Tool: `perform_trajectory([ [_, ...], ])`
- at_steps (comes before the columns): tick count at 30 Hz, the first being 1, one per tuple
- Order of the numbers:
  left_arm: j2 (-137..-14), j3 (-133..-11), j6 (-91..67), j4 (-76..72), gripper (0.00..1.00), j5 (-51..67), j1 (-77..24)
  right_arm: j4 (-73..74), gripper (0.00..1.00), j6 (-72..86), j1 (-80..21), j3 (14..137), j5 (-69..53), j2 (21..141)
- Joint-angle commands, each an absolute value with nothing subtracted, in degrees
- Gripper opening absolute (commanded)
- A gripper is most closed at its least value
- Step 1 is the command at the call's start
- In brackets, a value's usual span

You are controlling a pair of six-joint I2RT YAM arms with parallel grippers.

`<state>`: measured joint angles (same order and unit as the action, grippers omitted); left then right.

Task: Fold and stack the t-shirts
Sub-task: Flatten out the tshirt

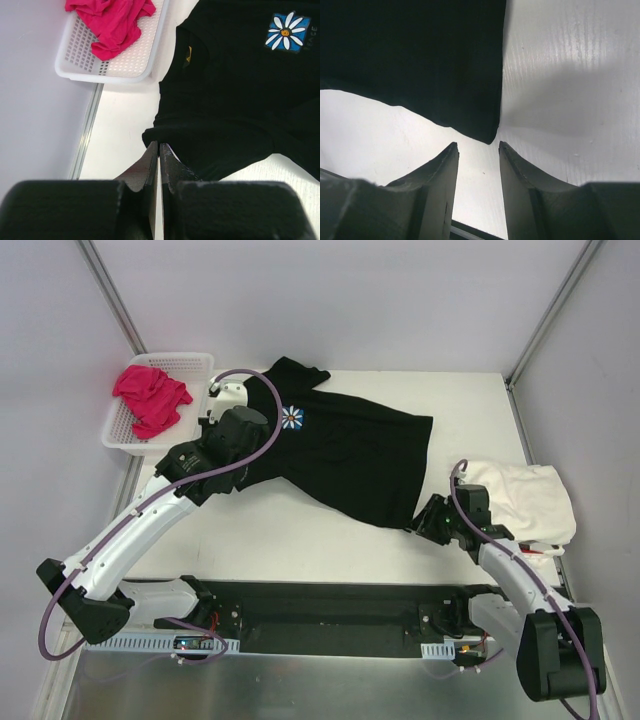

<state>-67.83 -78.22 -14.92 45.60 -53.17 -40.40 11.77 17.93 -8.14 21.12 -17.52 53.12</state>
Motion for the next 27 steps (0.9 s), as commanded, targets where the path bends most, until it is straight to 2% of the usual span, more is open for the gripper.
perform_trajectory([
  [1,-66.09,-78.05,-13.54,44.38,0.00,-53.79,-40.08,7.21,0.40,18.46,-8.88,21.53,-17.22,55.89],
  [24,-65.65,-77.43,-12.75,43.59,0.00,-54.05,-40.08,1.67,0.34,20.92,-10.99,21.53,-16.26,62.05],
  [27,-65.65,-77.34,-12.83,43.33,0.00,-54.05,-40.08,1.14,0.31,21.01,-10.99,21.45,-16.17,62.75],
])
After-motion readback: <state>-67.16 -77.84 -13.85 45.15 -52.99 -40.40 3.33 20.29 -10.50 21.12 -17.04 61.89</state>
